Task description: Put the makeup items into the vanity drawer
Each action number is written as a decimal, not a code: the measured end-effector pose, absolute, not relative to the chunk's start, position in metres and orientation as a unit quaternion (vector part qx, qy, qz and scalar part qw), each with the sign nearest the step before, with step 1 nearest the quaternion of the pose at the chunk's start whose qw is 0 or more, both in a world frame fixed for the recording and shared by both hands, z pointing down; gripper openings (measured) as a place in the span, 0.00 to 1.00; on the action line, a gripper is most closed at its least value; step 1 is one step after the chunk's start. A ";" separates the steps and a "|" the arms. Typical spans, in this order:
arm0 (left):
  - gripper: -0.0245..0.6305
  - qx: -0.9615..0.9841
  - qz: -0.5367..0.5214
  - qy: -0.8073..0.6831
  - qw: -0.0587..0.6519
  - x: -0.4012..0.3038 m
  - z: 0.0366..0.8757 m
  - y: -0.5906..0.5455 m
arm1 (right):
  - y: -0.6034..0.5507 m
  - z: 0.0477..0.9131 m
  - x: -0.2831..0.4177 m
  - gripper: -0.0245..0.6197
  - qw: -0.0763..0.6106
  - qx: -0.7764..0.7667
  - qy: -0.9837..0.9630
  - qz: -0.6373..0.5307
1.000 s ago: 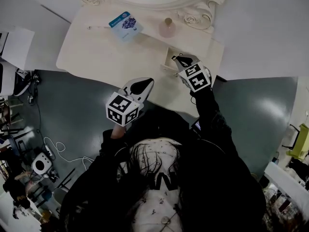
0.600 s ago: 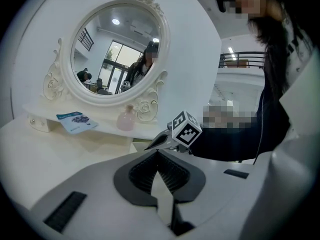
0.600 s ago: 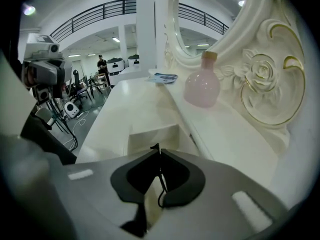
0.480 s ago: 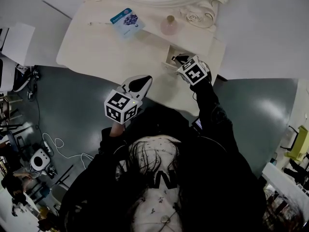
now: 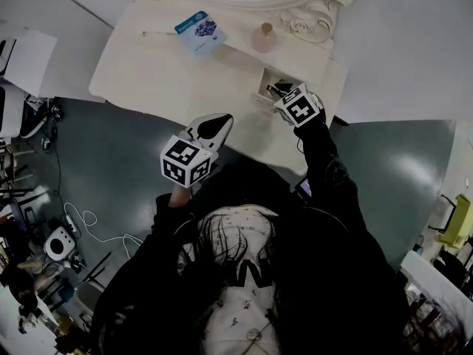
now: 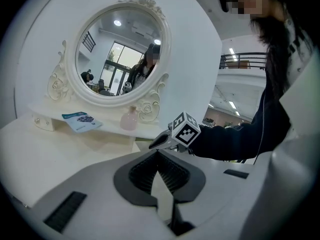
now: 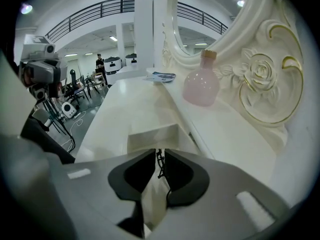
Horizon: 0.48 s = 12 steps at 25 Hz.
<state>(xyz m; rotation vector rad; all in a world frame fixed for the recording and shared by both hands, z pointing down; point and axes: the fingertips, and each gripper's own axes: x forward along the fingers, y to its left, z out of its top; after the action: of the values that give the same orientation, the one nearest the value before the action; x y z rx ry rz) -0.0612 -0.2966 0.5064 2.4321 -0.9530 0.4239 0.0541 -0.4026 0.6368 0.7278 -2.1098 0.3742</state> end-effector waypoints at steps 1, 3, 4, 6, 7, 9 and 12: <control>0.04 0.890 0.155 -0.351 0.245 -0.063 0.506 -0.296 | -0.404 0.637 0.054 0.15 0.423 0.296 -0.843 0.153; 0.04 0.890 0.153 -0.353 0.245 -0.067 0.505 -0.295 | -0.407 0.635 0.056 0.17 0.422 0.307 -0.839 0.153; 0.04 0.890 0.152 -0.354 0.244 -0.068 0.504 -0.294 | -0.408 0.633 0.057 0.17 0.421 0.312 -0.839 0.150; 0.04 0.890 0.150 -0.355 0.243 -0.071 0.502 -0.290 | -0.409 0.624 0.055 0.17 0.409 0.321 -0.842 0.143; 0.04 0.890 0.149 -0.356 0.243 -0.073 0.501 -0.289 | -0.409 0.617 0.053 0.17 0.399 0.327 -0.845 0.143; 0.04 0.889 0.148 -0.359 0.242 -0.078 0.500 -0.286 | -0.408 0.602 0.049 0.17 0.375 0.339 -0.851 0.145; 0.04 0.888 0.144 -0.364 0.240 -0.085 0.499 -0.283 | -0.401 0.578 0.041 0.17 0.336 0.354 -0.861 0.146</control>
<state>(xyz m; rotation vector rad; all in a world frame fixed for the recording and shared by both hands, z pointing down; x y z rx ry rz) -0.0851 -0.2832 0.4988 2.4312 -0.9952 0.3941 0.0409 -0.4012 0.5784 0.9233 -2.2447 0.3799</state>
